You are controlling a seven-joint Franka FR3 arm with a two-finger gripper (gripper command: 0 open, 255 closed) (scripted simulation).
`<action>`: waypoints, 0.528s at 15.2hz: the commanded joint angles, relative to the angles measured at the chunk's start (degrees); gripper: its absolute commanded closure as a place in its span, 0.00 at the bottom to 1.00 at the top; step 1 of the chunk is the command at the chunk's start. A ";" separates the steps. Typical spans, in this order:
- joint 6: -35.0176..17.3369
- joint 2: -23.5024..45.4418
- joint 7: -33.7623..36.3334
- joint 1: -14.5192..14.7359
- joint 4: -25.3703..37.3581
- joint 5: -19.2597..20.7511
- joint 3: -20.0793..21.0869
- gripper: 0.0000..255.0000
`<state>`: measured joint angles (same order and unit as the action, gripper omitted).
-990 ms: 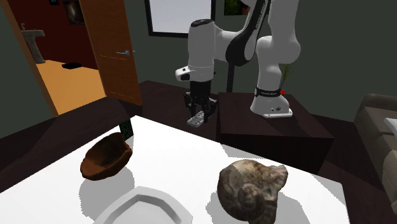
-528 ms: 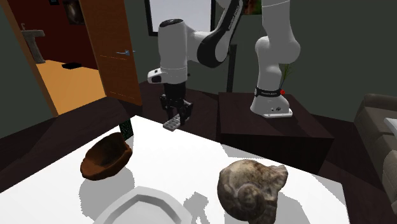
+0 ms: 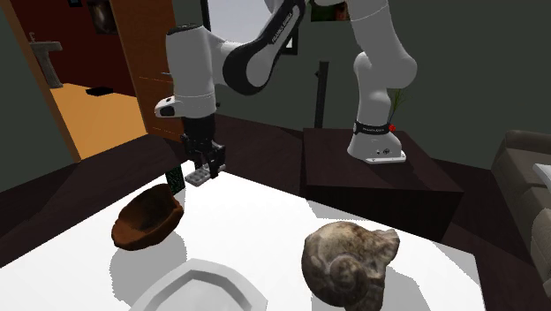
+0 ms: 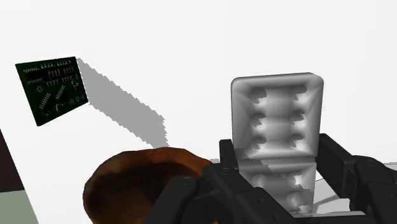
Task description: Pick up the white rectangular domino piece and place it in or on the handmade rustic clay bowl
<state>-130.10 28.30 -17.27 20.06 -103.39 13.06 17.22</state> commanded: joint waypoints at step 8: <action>15.56 22.11 -4.26 3.80 37.85 1.52 -2.46 1.00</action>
<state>-117.31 46.76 -20.87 23.07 -72.01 14.44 15.08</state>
